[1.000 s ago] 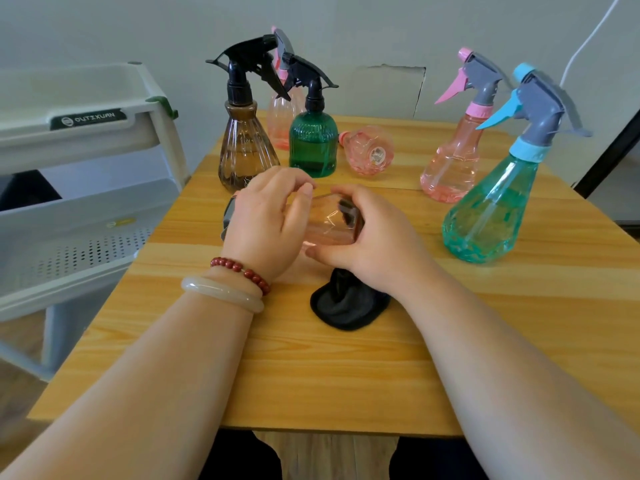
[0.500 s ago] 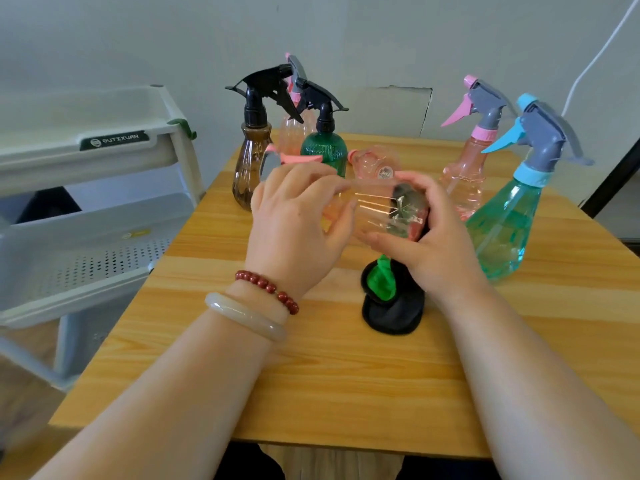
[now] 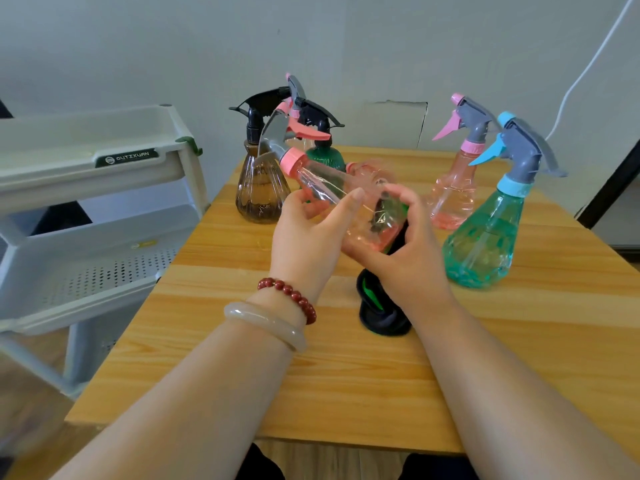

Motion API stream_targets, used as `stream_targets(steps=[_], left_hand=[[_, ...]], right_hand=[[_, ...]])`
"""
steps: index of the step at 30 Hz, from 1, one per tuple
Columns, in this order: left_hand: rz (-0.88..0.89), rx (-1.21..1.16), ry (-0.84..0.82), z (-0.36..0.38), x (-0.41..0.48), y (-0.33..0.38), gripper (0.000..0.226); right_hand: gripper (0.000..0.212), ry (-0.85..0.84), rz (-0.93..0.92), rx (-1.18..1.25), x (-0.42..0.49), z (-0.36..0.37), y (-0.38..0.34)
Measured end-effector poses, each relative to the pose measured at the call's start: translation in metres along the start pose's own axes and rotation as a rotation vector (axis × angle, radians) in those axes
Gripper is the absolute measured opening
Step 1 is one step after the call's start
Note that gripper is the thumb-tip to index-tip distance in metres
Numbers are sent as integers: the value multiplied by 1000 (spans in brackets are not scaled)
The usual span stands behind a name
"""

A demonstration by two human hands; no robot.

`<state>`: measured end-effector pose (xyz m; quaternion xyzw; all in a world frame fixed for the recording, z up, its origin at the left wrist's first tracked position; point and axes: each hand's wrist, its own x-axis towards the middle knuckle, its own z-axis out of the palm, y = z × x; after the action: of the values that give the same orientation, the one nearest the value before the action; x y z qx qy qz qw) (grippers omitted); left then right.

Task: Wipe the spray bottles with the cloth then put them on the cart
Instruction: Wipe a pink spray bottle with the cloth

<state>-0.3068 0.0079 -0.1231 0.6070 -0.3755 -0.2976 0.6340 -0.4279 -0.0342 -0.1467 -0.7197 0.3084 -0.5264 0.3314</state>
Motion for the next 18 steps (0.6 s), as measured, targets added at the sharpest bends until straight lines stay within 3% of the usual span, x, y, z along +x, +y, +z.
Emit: stream_targets(steps=[3, 6, 11, 18], left_hand=[[-1, -5, 6, 2, 3, 3, 77], [44, 96, 50, -1, 9, 3, 54], [167, 303, 21, -27, 19, -6, 69], [222, 567, 56, -63, 26, -18, 80]], right_hand=[[65, -58, -62, -51, -2, 3, -1], [75, -128, -41, -135, -1, 6, 2], [87, -282, 26, -294, 1, 6, 9], [79, -283, 97, -345, 1, 5, 13]])
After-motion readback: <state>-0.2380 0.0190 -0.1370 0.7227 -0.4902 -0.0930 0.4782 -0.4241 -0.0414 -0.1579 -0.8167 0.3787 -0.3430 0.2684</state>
